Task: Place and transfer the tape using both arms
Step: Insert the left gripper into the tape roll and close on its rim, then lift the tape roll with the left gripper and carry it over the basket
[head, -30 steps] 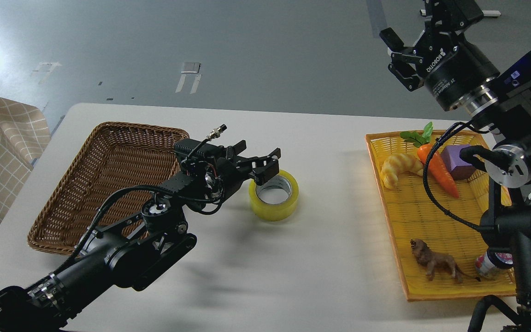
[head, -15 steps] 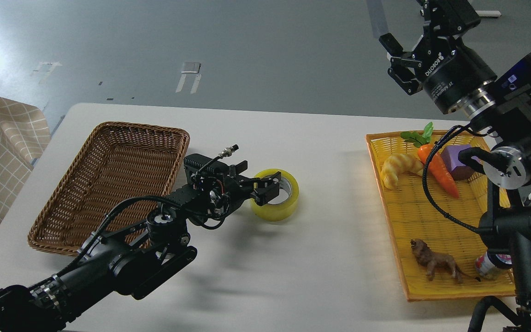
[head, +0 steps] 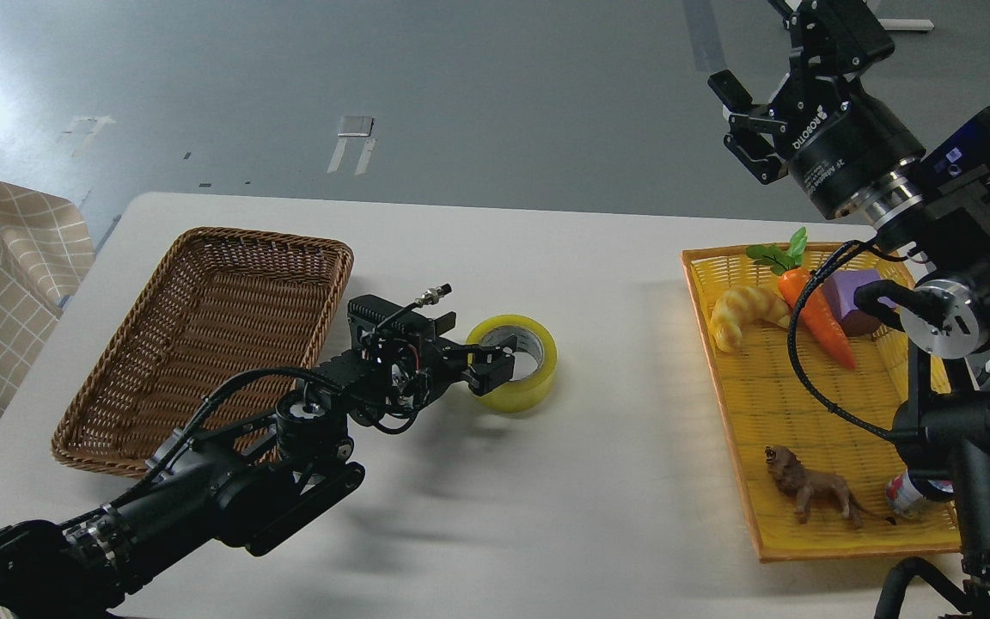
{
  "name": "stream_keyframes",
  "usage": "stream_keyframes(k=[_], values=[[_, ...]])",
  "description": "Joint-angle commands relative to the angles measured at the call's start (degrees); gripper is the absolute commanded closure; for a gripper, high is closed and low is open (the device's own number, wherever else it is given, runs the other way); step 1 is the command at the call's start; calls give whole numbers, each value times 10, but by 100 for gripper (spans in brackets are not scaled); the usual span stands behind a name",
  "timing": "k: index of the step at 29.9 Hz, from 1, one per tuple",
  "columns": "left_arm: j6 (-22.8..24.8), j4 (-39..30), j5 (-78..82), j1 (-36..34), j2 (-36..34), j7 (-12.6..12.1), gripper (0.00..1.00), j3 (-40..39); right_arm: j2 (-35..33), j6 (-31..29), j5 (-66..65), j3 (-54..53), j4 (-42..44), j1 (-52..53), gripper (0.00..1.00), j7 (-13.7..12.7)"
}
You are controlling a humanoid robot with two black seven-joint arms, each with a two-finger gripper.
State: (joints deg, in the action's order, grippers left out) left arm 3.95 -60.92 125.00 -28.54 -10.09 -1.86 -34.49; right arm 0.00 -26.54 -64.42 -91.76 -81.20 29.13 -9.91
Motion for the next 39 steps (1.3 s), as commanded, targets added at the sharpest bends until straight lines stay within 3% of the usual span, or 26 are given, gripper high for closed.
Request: stream_keyframes(k=[1, 10, 20, 24, 26, 32, 39], values=[[1, 1, 0, 1, 0, 3, 2, 1, 0, 0, 0, 0, 1, -8, 0, 1], [5, 3, 0, 2, 5, -3, 9, 2, 0, 0, 0, -1, 2, -19, 0, 1], [25, 3, 0, 2, 7, -7, 31, 2, 0, 0, 0, -3, 2, -33, 0, 2], [48, 3, 0, 2, 12, -60, 53, 0, 0, 1, 0, -5, 1, -39, 0, 2], [52, 3, 0, 2, 12, -71, 57, 0, 0, 1, 0, -6, 2, -39, 0, 2], [55, 4, 0, -6, 15, -75, 72, 0, 0, 20, 0, -9, 6, -39, 0, 2], [55, 2, 0, -13, 16, -75, 74, 0, 0, 23, -1, -9, 12, -39, 0, 2]])
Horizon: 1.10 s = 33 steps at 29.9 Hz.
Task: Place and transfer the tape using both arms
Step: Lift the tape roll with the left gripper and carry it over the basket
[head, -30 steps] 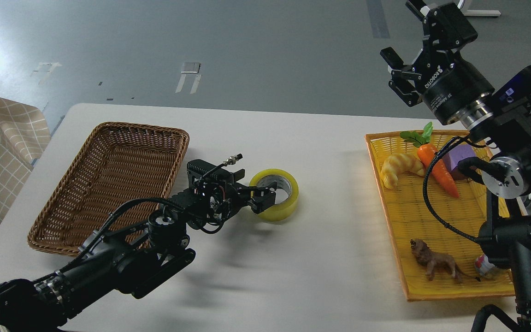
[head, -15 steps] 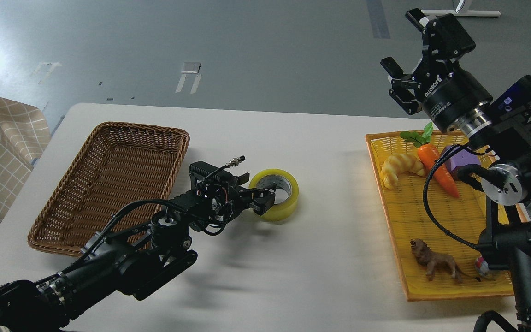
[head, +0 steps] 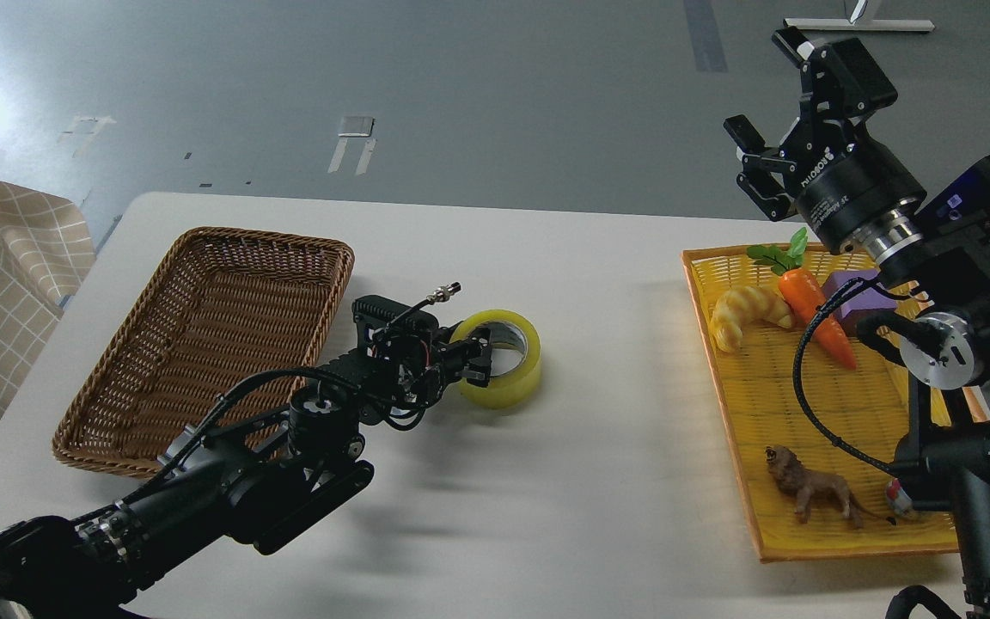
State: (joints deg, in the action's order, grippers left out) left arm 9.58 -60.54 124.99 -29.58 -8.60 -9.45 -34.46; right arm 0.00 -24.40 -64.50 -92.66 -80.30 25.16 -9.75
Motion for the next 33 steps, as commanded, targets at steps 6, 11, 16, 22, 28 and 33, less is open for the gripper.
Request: stream_keyframes(k=[6, 11, 16, 22, 28, 33], values=[[1, -10, -36, -20, 1, 1, 79, -1, 0, 8, 0, 1, 11, 1, 0, 0], [17, -19, -88, -35, 2, 1, 93, -3, 0, 8, 0, 0, 11, 2, 0, 0], [31, -42, -140, -64, -3, 0, 100, -2, 0, 8, 0, 0, 12, 1, 0, 0], [31, -50, -146, -74, -9, 0, 100, -4, 0, 17, 0, 1, 18, 2, 0, 0], [32, -66, -147, -99, -22, 1, 100, -9, 0, 18, 0, 2, 18, 2, 0, -1], [33, -75, -169, -149, -46, 1, 100, -10, 0, 19, 1, 0, 18, 5, 0, -1]])
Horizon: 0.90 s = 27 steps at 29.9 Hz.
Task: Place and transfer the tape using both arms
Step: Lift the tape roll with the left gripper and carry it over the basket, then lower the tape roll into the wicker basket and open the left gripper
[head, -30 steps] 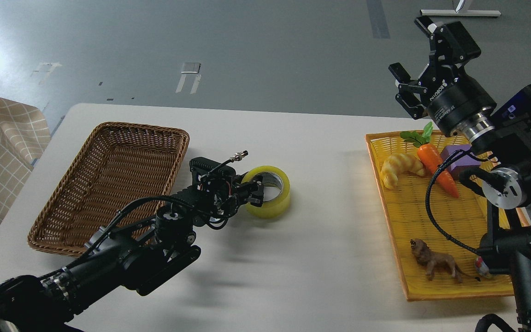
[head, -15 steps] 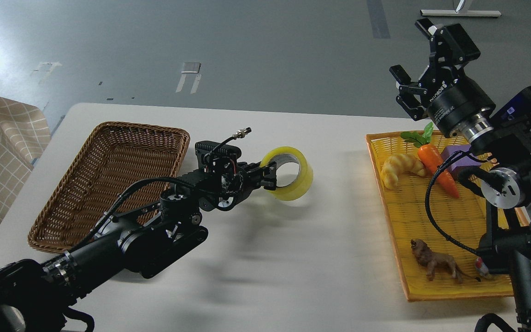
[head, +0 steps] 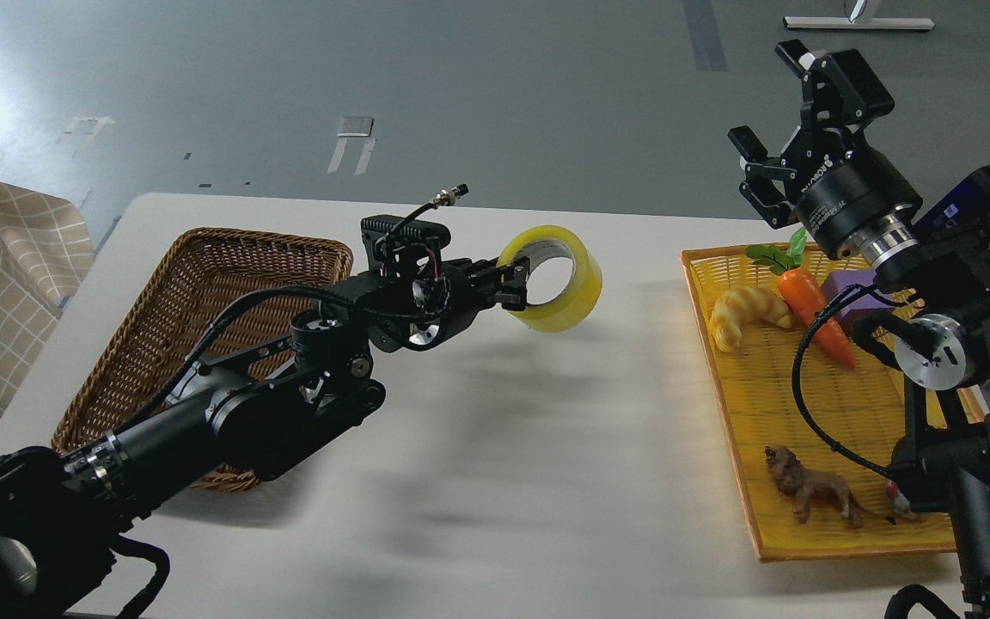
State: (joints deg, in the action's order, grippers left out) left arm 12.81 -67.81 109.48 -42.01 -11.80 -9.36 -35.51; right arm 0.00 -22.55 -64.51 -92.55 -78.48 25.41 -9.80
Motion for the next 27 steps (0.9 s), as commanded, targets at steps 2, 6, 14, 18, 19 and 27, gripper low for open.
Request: stream_keyframes(k=[2, 6, 14, 18, 19, 27], values=[[4, -2, -34, -50, -26, 0, 100, 0, 0, 0, 1, -1, 0, 2, 0, 0], [24, -1, -73, -97, -60, 0, 100, 0, 0, 0, 1, 0, 0, 0, 0, 0], [35, -2, -91, -114, -153, 0, 100, 11, 0, 2, 1, 0, 0, 2, 0, 0], [35, -1, -92, -100, -218, 8, 100, 12, 0, 6, 1, 1, -2, 1, 0, 0], [35, 0, -92, -95, -231, 8, 100, 12, 0, 6, 1, 1, -2, 1, 0, 0], [34, -1, -88, -33, -355, 30, 100, 14, 0, 6, 1, 4, -2, 0, 0, 0]])
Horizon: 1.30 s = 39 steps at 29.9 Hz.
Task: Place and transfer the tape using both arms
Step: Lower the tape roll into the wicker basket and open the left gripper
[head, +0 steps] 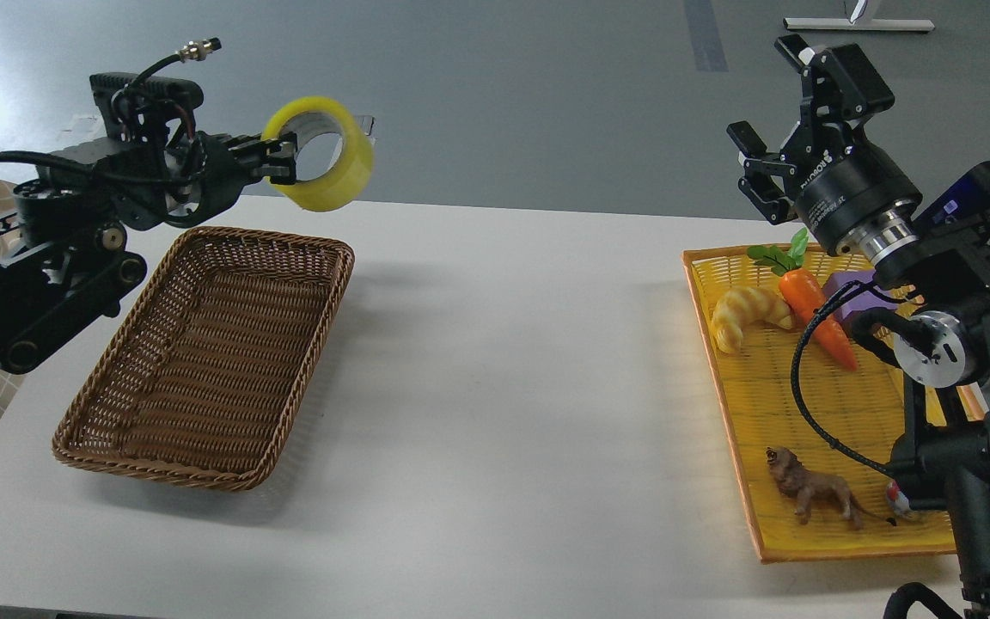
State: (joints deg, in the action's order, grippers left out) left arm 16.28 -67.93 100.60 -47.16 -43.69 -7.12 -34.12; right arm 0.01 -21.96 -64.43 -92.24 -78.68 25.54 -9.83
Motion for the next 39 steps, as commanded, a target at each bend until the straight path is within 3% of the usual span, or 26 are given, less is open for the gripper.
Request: stream_keyframes(k=[1, 7, 10, 19, 39], values=[[-2, 0, 1, 29, -52, 14, 100, 0, 0, 0, 0, 1, 0, -1, 0, 0], [-12, -4, 3, 89, -111, 85, 100, -1, 0, 0, -1, 3, 1, -3, 0, 0], [-27, -21, 2, 124, -137, 100, 100, 0, 0, 0, 0, 3, 2, -8, 0, 0], [-44, -42, 3, 189, -135, 100, 100, -1, 0, 0, 0, 3, 7, -9, 0, 0], [-61, -14, 6, 218, -114, 100, 96, 2, 0, 4, -1, 2, 7, -15, 0, 0]])
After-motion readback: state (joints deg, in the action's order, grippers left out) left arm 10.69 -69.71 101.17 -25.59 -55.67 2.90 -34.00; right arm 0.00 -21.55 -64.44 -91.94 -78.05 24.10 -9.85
